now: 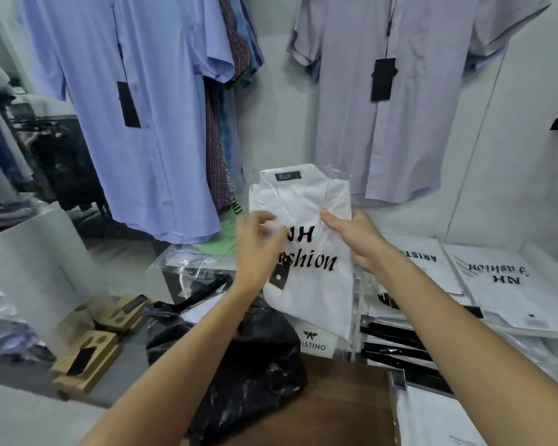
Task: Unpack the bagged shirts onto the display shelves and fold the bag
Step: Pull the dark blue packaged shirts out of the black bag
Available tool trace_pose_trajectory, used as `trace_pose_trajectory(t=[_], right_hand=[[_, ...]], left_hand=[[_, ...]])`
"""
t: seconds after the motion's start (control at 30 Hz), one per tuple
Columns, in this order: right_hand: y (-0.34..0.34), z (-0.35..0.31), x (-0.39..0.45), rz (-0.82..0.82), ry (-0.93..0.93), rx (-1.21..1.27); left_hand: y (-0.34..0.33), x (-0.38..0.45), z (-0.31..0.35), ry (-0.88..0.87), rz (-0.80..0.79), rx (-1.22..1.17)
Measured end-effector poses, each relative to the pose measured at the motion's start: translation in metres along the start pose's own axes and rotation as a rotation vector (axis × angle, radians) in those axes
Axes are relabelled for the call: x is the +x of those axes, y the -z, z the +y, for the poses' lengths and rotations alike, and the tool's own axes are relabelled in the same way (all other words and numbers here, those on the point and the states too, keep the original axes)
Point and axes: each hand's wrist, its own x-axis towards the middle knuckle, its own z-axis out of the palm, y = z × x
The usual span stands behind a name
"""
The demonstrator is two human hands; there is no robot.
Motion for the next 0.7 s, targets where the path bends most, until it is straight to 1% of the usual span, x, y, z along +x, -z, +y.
trace_pose_trajectory(t=[0.03,0.07,0.13,0.17,0.23,0.3,0.37,0.43,0.53,0.6,0.67,0.7], right_hand=[[0.005,0.000,0.000,-0.001,-0.006,0.005],[0.011,0.000,0.000,-0.013,-0.015,0.008],[0.018,0.005,0.000,-0.039,-0.036,-0.008],[0.021,0.009,0.001,-0.033,-0.042,-0.029],[0.028,0.019,0.001,0.011,-0.048,-0.053],[0.034,0.030,0.000,0.074,-0.058,-0.055],[0.041,0.048,-0.001,0.144,-0.075,-0.094],[0.049,0.071,-0.004,0.226,-0.126,-0.155],[0.063,0.111,-0.017,0.322,-0.274,-0.260],[0.073,0.140,-0.034,0.355,-0.380,-0.334],[0.083,0.169,-0.055,0.343,-0.498,-0.404],[0.087,0.183,-0.066,0.330,-0.555,-0.441]], left_hand=[[0.004,0.006,-0.005,0.092,0.088,-0.005],[0.007,0.012,-0.010,0.207,0.078,-0.065],[0.012,0.018,-0.014,0.374,-0.069,-0.188],[0.012,0.020,-0.017,0.403,-0.149,-0.205],[0.008,0.018,-0.024,0.434,-0.256,-0.236],[0.002,0.013,-0.031,0.479,-0.281,-0.276],[-0.005,0.004,-0.039,0.448,-0.311,-0.265],[-0.018,-0.008,-0.051,0.416,-0.363,-0.148],[-0.045,-0.035,-0.077,0.405,-0.442,0.093],[-0.065,-0.056,-0.094,0.475,-0.575,0.167],[-0.081,-0.081,-0.107,0.606,-0.731,0.265],[-0.089,-0.095,-0.117,0.646,-0.777,0.313]])
